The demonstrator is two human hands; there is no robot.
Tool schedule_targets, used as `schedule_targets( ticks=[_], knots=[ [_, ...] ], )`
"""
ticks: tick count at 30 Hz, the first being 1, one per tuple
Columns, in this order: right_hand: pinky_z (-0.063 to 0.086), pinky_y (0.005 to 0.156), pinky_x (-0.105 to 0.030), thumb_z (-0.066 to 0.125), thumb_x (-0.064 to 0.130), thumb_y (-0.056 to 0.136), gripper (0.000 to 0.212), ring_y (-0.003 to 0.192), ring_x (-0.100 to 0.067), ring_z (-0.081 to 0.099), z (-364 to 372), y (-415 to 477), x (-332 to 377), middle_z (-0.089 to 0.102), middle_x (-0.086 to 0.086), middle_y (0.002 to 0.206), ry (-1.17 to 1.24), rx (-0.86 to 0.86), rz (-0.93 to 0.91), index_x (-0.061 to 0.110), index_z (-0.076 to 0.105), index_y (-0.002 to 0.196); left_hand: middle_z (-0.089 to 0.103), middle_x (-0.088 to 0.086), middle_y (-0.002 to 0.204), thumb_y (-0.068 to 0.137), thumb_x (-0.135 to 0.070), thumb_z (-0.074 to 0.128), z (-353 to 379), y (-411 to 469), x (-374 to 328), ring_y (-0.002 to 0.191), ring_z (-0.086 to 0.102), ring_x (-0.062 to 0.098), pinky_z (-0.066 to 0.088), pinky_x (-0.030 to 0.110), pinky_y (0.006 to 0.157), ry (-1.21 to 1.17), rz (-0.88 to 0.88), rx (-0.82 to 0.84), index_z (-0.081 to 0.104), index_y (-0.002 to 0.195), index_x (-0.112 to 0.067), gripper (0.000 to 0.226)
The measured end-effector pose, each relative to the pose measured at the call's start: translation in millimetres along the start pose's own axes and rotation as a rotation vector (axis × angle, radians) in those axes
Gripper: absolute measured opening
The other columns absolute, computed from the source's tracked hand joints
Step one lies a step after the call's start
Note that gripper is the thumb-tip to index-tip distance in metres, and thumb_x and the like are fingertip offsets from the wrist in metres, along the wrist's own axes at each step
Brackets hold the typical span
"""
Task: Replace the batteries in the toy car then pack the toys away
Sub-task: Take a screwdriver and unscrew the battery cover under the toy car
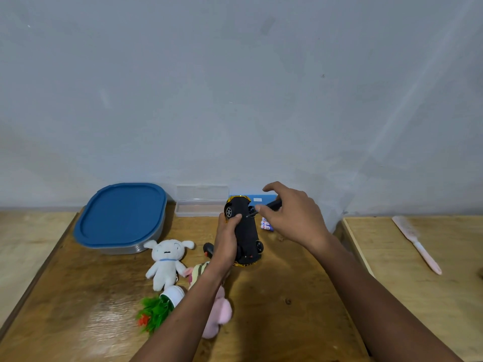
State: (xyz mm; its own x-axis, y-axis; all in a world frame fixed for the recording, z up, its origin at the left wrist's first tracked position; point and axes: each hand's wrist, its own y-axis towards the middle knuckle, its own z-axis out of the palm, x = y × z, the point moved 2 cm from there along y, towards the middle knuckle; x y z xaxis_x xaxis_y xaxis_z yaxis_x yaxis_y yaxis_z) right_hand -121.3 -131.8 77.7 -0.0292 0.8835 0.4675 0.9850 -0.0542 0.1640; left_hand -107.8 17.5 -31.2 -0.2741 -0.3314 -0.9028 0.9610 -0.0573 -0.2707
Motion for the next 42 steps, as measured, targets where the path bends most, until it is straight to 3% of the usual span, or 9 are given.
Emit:
schedule_targets(
  ticks=[4, 8, 11, 13, 17, 20, 25, 33, 42],
  knots=[
    [0.053, 0.065, -0.032, 0.049, 0.046, 0.098, 0.022, 0.081, -0.008, 0.061, 4, 2, -3, 0.069, 0.009, 0.073, -0.008, -0.04, 0.006, 0.034, 0.064, 0.109, 0.063, 0.027, 0.114, 0.083, -0.04, 0.06, -2, 1, 2, 0.09, 0.066, 0.037, 0.054, 0.064, 0.081, -0.014, 0.005, 0.001, 0.058, 0.119, -0.022, 0.04],
    [0.053, 0.077, -0.032, 0.063, 0.022, 0.089, 0.037, 0.085, -0.006, 0.06, 4, 2, -4, 0.06, 0.011, 0.095, 0.136, 0.089, -0.034, 0.039, 0.057, 0.122, 0.061, 0.029, 0.12, 0.083, -0.041, 0.059, -4, 2, 6, 0.095, 0.066, 0.04, 0.053, 0.064, 0.084, -0.02, -0.017, -0.005, 0.056, 0.123, -0.02, 0.045],
    [0.053, 0.079, -0.034, 0.064, 0.035, 0.086, 0.029, 0.091, -0.008, 0.059, 6, 0, -6, 0.061, 0.013, 0.098, 0.041, 0.107, -0.009, 0.039, 0.062, 0.114, 0.058, 0.033, 0.123, 0.084, -0.039, 0.061, -4, 2, 11, 0.095, 0.064, 0.042, 0.05, 0.07, 0.087, -0.047, -0.06, 0.005, 0.055, 0.123, -0.018, 0.044],
    [0.05, 0.071, -0.03, 0.058, 0.051, 0.089, 0.023, 0.083, -0.007, 0.061, 3, -3, -6, 0.066, 0.014, 0.088, -0.046, 0.071, 0.021, 0.035, 0.068, 0.102, 0.058, 0.033, 0.125, 0.092, -0.033, 0.059, -2, 3, 17, 0.095, 0.063, 0.04, 0.051, 0.065, 0.088, -0.057, -0.076, 0.018, 0.053, 0.125, -0.015, 0.038],
    [0.029, 0.052, -0.029, 0.049, 0.041, 0.099, 0.033, 0.064, -0.012, 0.049, 1, -11, -12, 0.055, 0.011, 0.06, -0.132, 0.066, 0.047, 0.023, 0.069, 0.081, 0.061, 0.028, 0.119, 0.1, -0.024, 0.052, 2, 2, 27, 0.094, 0.064, 0.038, 0.055, 0.047, 0.077, -0.043, -0.098, 0.052, 0.053, 0.123, -0.016, 0.025],
    [0.04, 0.063, -0.028, 0.061, 0.029, 0.093, 0.012, 0.079, -0.011, 0.059, 1, -16, -22, 0.068, 0.012, 0.081, -0.03, 0.117, 0.07, 0.028, 0.073, 0.092, 0.061, 0.031, 0.122, 0.095, -0.031, 0.057, 5, 1, 36, 0.103, 0.063, 0.05, 0.054, 0.059, 0.084, -0.013, -0.144, 0.054, 0.052, 0.123, -0.014, 0.033],
    [0.052, 0.084, -0.032, 0.065, 0.007, 0.083, 0.033, 0.099, -0.014, 0.063, 2, -23, -38, 0.069, 0.005, 0.109, -0.031, 0.216, 0.063, 0.029, 0.073, 0.106, 0.063, 0.028, 0.12, 0.101, -0.031, 0.05, 12, 1, 48, 0.105, 0.065, 0.046, 0.057, 0.054, 0.082, 0.063, -0.149, 0.096, 0.051, 0.129, -0.015, 0.032],
    [0.051, 0.078, -0.03, 0.062, 0.037, 0.092, 0.025, 0.104, -0.017, 0.063, 27, -32, -74, 0.069, 0.007, 0.116, -0.23, 0.303, 0.074, 0.034, 0.069, 0.116, 0.058, 0.027, 0.118, 0.103, -0.028, 0.046, 20, 5, 63, 0.095, 0.064, 0.032, 0.058, 0.036, 0.067, 0.139, -0.18, 0.149, 0.049, 0.122, -0.014, 0.025],
    [0.05, 0.07, -0.026, 0.062, 0.025, 0.09, 0.01, 0.086, -0.01, 0.061, 59, -26, -92, 0.067, 0.007, 0.096, 0.176, 0.24, 0.263, 0.028, 0.062, 0.1, 0.064, 0.024, 0.123, 0.099, -0.038, 0.051, 8, 17, 72, 0.109, 0.065, 0.041, 0.057, 0.042, 0.076, 0.106, -0.331, 0.062, 0.052, 0.134, -0.015, 0.042]
  ],
)
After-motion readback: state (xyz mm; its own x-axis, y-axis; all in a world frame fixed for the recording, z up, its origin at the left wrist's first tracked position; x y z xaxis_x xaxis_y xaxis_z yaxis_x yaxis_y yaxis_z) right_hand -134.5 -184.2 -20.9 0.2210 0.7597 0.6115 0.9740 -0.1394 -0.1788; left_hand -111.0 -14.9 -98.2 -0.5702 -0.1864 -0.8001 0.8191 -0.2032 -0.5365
